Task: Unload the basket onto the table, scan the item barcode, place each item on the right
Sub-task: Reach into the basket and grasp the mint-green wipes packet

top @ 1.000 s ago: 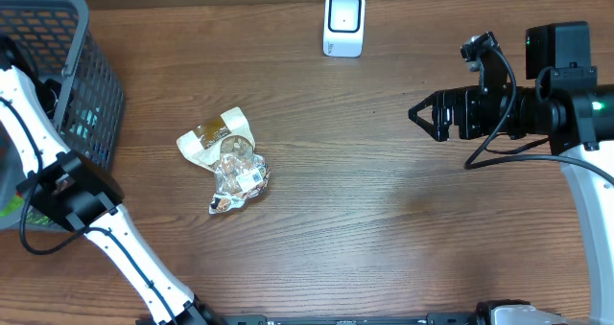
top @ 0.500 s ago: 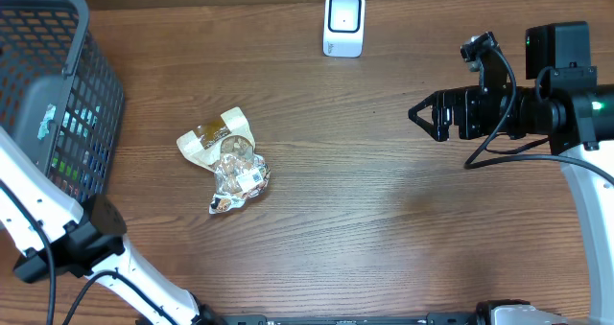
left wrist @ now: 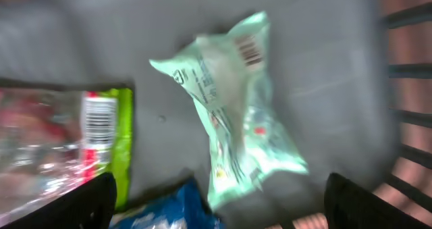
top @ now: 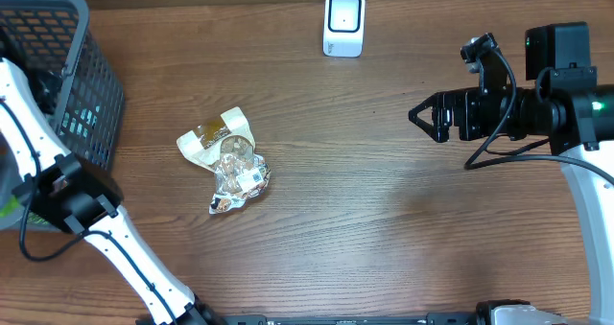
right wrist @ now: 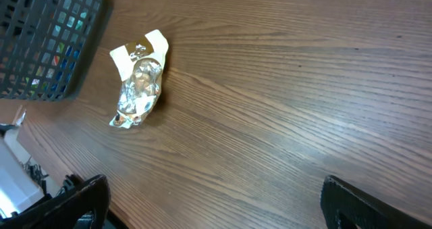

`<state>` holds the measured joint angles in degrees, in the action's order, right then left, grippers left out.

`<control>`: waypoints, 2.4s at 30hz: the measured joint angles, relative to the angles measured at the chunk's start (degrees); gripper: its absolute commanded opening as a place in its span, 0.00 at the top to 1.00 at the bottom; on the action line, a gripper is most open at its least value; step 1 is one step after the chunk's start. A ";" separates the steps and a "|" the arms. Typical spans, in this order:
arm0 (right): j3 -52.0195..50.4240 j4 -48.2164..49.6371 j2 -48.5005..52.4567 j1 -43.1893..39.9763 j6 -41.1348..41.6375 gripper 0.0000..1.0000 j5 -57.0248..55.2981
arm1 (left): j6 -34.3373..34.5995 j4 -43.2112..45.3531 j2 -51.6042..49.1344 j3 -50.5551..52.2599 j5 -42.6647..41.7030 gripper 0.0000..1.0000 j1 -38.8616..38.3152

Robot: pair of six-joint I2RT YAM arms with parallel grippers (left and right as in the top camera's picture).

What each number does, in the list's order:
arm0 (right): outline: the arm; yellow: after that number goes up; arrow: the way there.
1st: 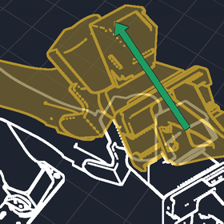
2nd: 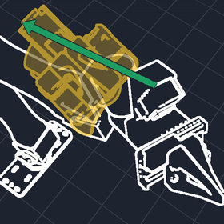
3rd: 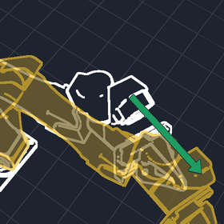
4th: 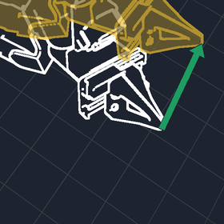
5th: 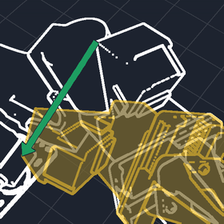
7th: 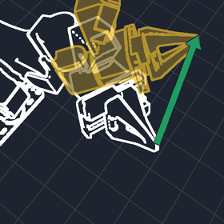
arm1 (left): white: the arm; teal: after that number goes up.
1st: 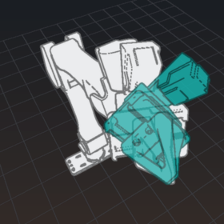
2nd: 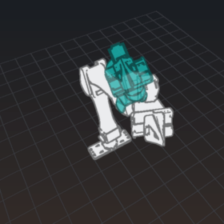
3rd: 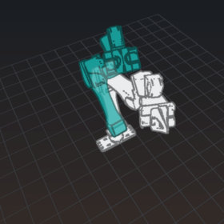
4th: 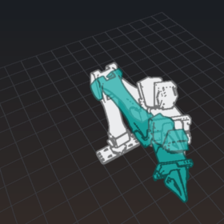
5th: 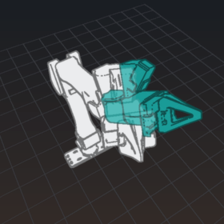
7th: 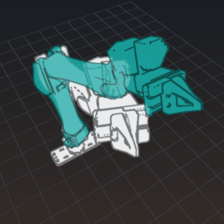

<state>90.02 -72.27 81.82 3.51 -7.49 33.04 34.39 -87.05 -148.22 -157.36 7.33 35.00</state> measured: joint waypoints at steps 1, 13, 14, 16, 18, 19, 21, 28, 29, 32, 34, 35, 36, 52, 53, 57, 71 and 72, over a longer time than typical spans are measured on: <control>0.00 -0.07 0.00 0.00 0.00 0.00 -0.02 | 0.79 -0.02 -1.11 0.04 0.02 0.13 0.00; 0.00 -0.44 0.00 0.00 -0.02 0.00 -0.02 | 4.28 -0.11 -5.57 -0.28 0.00 0.61 0.24; 0.00 -0.42 0.00 0.00 0.00 0.00 -0.02 | 4.26 -0.13 -5.62 -0.28 0.00 0.68 0.24; 0.00 -0.46 0.00 0.00 0.00 0.00 0.00 | 3.72 -0.17 -5.68 -0.39 0.00 0.89 0.24; 0.00 -0.44 0.00 0.02 0.00 0.00 0.00 | 2.69 -0.17 -5.77 -0.55 0.13 0.96 0.24; 0.00 -0.48 0.00 0.00 0.02 0.00 0.00 | 2.43 -0.20 -5.77 -0.61 0.13 0.96 0.24; 0.00 -0.46 0.00 0.00 0.02 0.00 0.00 | 1.60 -0.20 -5.77 -0.61 0.13 0.96 0.24; 0.00 -0.92 0.00 0.00 0.00 0.00 -0.02 | -0.07 0.26 -5.79 -0.61 0.22 0.15 0.22; 0.00 -0.92 0.00 0.00 0.00 0.00 -0.02 | -0.07 0.46 -5.79 -0.61 0.24 0.13 0.24; 0.00 -0.90 0.00 0.00 0.00 0.00 -0.02 | -0.07 1.11 -5.79 -0.61 0.22 0.12 0.24; 0.00 -0.90 0.00 0.00 0.00 0.00 0.00 | -0.09 1.42 -5.79 -0.61 0.22 0.09 0.24; 0.00 -0.90 0.00 0.00 0.00 0.00 0.00 | -0.07 1.60 -5.79 -0.57 0.20 0.08 0.24; 0.00 -0.90 0.00 0.00 0.02 0.00 -0.02 | -0.09 1.81 -5.79 -0.48 0.20 0.07 0.24; 0.00 -0.90 0.00 0.00 0.02 0.00 -0.02 | -0.28 8.20 -2.89 9.92 -0.04 0.06 -0.11; 0.00 -0.87 0.00 0.00 -0.02 0.00 -0.02 | -0.28 9.01 -2.69 10.62 -0.02 0.07 -0.15; 0.00 -0.92 0.00 0.02 0.02 0.00 -0.02 | -0.28 10.88 -2.14 13.00 -0.22 0.14 -0.26; 0.00 -0.92 0.00 0.00 0.00 0.00 -0.02 | -1.44 11.15 -1.99 13.81 -2.49 0.96 1.31; 0.00 -0.87 0.00 0.00 0.00 0.00 -0.02 | -1.66 10.23 -2.03 13.33 -2.56 0.96 1.33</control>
<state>90.02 -73.14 81.82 3.51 -7.49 33.01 32.73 -76.82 -150.26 -144.03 4.78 36.34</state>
